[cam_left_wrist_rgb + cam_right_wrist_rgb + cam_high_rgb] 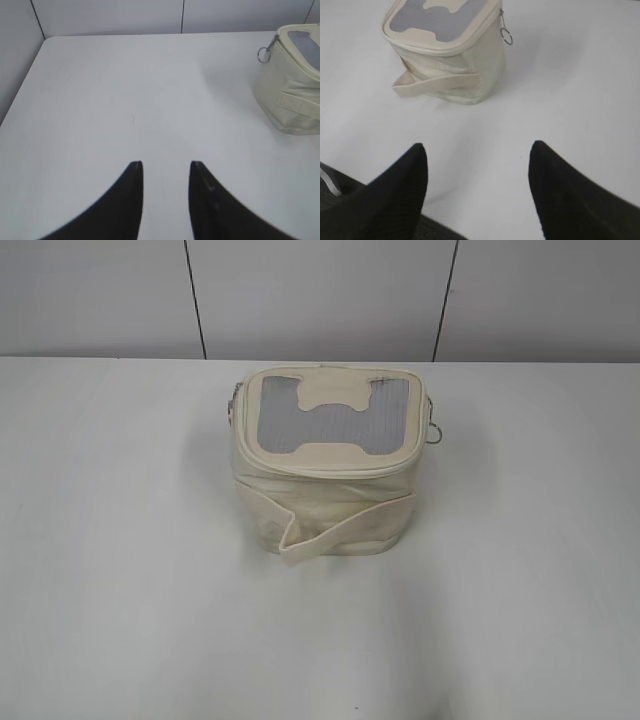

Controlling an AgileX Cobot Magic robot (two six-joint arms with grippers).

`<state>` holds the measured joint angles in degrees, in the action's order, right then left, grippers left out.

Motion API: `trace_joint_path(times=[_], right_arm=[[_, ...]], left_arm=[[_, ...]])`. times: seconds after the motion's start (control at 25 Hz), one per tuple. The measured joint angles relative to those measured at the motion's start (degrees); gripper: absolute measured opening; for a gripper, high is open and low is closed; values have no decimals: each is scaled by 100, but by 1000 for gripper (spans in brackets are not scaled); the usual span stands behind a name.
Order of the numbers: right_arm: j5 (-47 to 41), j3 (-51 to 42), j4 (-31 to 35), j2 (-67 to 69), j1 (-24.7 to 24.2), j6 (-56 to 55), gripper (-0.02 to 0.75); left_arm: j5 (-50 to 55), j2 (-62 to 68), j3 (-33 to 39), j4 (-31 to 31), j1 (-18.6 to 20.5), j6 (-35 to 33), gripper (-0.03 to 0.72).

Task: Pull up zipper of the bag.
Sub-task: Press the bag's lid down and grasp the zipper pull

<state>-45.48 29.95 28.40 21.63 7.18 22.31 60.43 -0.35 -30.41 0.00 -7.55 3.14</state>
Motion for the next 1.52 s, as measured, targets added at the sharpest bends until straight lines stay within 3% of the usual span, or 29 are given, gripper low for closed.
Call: trace_joint_path(times=[0.24,0.4,0.52,0.76,1.0,1.16,1.4,1.52], right_arm=[[1019,816,2001,3183,0,2814,504],[668,2208,3213,5429,0,4434,504],[-37,3643,3536,7005,13,4926,504],[-1308,6710,3577,9525,346,4895,504],[-1914,8827,3207,11109,869,4297,504],[-2135,9475,2938,11692,1101,3961,504],[-2204,9578,2663,11976,1175,3784,503],[-2219,9578,2617,12070,1175,3752,428]], left_arm=[[0,0,0,0,0,0,239],[0,0,0,0,0,0,239],[0,0,0,0,0,0,239],[0,0,0,0,0,0,239],[0,0,0,0,0,0,239],[0,0,0,0,0,0,239],[0,0,0,0,0,0,239],[0,0,0,0,0,0,239]])
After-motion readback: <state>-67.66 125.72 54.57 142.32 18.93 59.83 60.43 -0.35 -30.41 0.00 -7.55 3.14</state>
